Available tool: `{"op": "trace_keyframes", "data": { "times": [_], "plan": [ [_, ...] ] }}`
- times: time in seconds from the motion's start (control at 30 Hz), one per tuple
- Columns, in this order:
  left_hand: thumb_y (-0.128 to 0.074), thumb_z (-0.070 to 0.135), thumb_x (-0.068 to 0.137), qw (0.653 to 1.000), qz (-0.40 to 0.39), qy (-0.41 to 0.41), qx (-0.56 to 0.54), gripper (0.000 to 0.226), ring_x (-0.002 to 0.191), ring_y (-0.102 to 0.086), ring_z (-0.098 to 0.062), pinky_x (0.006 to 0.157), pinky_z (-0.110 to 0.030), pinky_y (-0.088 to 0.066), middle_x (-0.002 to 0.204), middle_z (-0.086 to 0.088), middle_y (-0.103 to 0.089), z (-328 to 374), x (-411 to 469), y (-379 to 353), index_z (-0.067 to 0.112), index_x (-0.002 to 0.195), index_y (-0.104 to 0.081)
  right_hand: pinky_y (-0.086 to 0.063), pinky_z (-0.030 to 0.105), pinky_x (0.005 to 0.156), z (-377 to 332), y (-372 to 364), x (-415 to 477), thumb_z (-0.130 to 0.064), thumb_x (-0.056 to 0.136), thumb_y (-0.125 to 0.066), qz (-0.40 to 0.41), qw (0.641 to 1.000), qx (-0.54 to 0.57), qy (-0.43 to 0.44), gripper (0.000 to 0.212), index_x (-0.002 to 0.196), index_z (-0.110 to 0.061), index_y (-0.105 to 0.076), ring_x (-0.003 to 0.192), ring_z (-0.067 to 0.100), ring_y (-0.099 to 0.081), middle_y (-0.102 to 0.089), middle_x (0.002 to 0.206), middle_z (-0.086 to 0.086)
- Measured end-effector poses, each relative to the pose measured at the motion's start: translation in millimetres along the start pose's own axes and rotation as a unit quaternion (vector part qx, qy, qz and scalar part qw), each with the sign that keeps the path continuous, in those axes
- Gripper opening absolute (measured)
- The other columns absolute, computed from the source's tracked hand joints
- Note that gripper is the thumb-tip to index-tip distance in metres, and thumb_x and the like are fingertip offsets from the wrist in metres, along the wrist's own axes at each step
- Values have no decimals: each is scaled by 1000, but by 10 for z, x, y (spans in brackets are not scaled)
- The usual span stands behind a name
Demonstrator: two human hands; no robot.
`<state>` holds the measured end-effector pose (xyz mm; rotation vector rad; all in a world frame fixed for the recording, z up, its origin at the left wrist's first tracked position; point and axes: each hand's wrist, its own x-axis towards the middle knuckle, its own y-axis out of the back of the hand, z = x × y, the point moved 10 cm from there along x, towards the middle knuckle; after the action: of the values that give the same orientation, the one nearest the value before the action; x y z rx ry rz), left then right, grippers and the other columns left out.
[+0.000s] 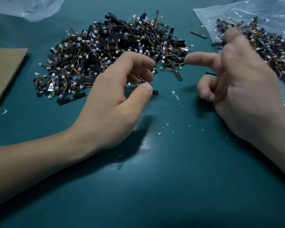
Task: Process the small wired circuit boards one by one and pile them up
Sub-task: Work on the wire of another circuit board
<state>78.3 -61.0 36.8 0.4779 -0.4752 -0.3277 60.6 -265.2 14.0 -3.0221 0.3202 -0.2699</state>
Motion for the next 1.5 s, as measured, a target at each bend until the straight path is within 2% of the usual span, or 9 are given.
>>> {"op": "trace_keyframes", "data": {
  "times": [0.13,0.27,0.5,0.67,0.8,0.93,1.17,1.4,1.5],
  "plan": [
    [-54,25,89,993,-44,8,111,29,114,-55,-5,109,-40,-34,111,24,-63,-16,-22,-108,34,114,-65,-43,19,52,-3,-217,-91,-13,102,-50,-53,990,-127,25,39,141,-18,-52,52,13,-57,-77,102,-1],
    [-55,6,83,984,-74,-13,164,39,107,-52,-12,98,-37,-34,107,17,-64,-23,-14,-185,33,110,-66,-47,11,64,40,-510,-246,-16,97,-58,-173,954,-241,40,20,106,-27,-72,62,1,-64,-77,83,-7],
    [-63,-12,84,991,-42,-70,104,43,86,-60,-8,77,-11,-42,90,13,-65,41,-20,-148,22,108,-68,-43,20,60,10,-461,-225,-24,90,-67,-139,947,-282,58,11,100,-28,-69,61,21,-56,-66,78,-8],
    [-69,-7,89,995,15,-94,-20,33,85,-65,-15,79,-24,-52,90,3,-65,74,-7,5,21,107,-64,-42,13,64,-54,-561,-301,-34,92,-68,-159,914,-360,101,18,109,-34,-64,65,16,-57,-64,84,-14],
    [-73,-6,88,994,13,-75,-83,29,81,-66,-9,77,-19,-52,90,4,-67,27,12,11,20,98,-63,-44,16,65,-75,-500,-264,-31,96,-65,-133,930,-330,90,24,119,-32,-60,67,15,-57,-64,83,-13],
    [-74,-6,87,993,-20,-62,-104,26,81,-66,-10,76,-21,-52,90,4,-67,25,9,-48,17,96,-64,-43,17,65,-91,-544,-263,-32,100,-59,-148,904,-387,105,12,92,-28,-66,72,11,-60,-65,75,-10],
    [-75,4,85,990,-51,9,-128,20,67,-63,-8,63,-30,-52,77,0,-69,-102,59,-112,22,87,-66,-36,16,60,-28,-631,-306,-35,96,-57,-203,878,-423,92,14,84,-29,-63,67,7,-56,-58,68,-17],
    [-77,6,84,981,-80,-14,-174,20,76,-65,-44,60,-56,-53,87,-23,-67,-49,32,-164,23,86,-66,-35,10,56,-49,-667,-374,-22,95,-60,-260,893,-356,90,16,80,-26,-61,55,4,-50,-55,63,-15],
    [-75,8,87,983,-73,-8,-168,20,67,-65,-45,44,-49,-49,87,-24,-67,-58,37,-147,26,84,-67,-38,15,51,-74,-631,-367,-24,95,-60,-253,922,-284,73,15,80,-21,-61,48,4,-49,-55,61,-6]
  ]
}}
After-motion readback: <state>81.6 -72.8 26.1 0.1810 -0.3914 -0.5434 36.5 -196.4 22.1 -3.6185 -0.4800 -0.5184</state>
